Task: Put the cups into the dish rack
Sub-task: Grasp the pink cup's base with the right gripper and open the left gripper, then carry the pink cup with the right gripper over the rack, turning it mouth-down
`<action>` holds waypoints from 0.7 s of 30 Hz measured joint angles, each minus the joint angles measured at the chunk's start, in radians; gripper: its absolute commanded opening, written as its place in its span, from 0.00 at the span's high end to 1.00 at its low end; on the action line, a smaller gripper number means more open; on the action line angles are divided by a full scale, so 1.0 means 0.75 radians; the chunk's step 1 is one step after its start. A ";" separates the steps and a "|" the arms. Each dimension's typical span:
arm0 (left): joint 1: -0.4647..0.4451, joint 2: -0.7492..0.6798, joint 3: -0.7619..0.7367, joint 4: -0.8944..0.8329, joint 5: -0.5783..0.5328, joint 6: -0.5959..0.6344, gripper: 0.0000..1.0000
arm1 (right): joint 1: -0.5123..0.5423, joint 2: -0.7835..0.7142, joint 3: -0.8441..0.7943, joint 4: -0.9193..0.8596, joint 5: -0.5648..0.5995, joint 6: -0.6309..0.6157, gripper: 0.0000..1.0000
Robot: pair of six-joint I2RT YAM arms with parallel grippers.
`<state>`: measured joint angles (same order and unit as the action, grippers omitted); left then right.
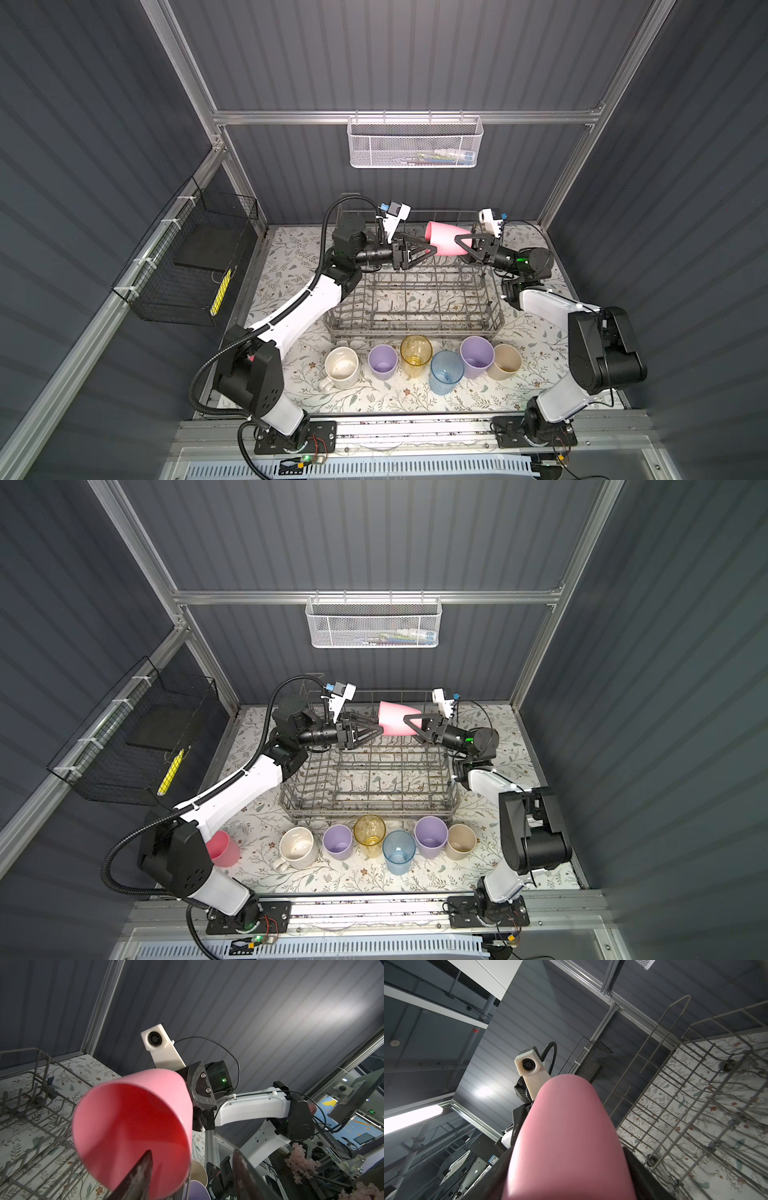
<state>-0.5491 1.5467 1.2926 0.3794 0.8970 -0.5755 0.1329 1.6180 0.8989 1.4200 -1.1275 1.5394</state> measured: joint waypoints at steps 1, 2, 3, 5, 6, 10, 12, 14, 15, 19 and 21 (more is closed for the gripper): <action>0.000 -0.022 -0.010 -0.009 -0.020 0.012 0.37 | -0.015 -0.010 -0.005 -0.007 -0.003 -0.005 0.61; 0.000 -0.049 -0.024 -0.020 -0.044 0.024 0.37 | -0.030 -0.024 -0.010 -0.018 -0.005 -0.009 0.61; 0.002 -0.075 -0.039 -0.028 -0.062 0.034 0.36 | -0.049 -0.048 -0.016 -0.046 -0.008 -0.024 0.61; 0.003 -0.122 -0.063 -0.053 -0.113 0.060 0.36 | -0.084 -0.093 -0.024 -0.114 -0.017 -0.068 0.60; 0.005 -0.138 -0.068 -0.068 -0.133 0.073 0.36 | -0.102 -0.116 -0.024 -0.162 -0.020 -0.098 0.60; 0.008 -0.204 -0.090 -0.168 -0.274 0.145 0.36 | -0.152 -0.231 -0.019 -0.496 -0.020 -0.329 0.60; 0.011 -0.240 -0.115 -0.206 -0.356 0.176 0.36 | -0.158 -0.288 0.022 -0.800 0.005 -0.528 0.60; 0.013 -0.283 -0.150 -0.251 -0.450 0.212 0.36 | -0.153 -0.335 0.132 -1.207 0.089 -0.803 0.60; 0.016 -0.302 -0.162 -0.278 -0.492 0.231 0.36 | -0.149 -0.347 0.198 -1.388 0.143 -0.927 0.60; 0.019 -0.344 -0.181 -0.344 -0.617 0.289 0.37 | -0.140 -0.361 0.396 -1.872 0.350 -1.281 0.60; 0.025 -0.362 -0.200 -0.367 -0.663 0.311 0.37 | -0.130 -0.337 0.479 -2.074 0.465 -1.409 0.60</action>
<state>-0.5304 1.2755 1.1423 0.1043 0.3996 -0.3424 0.0357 1.3651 1.2583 -0.1356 -0.7784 0.4824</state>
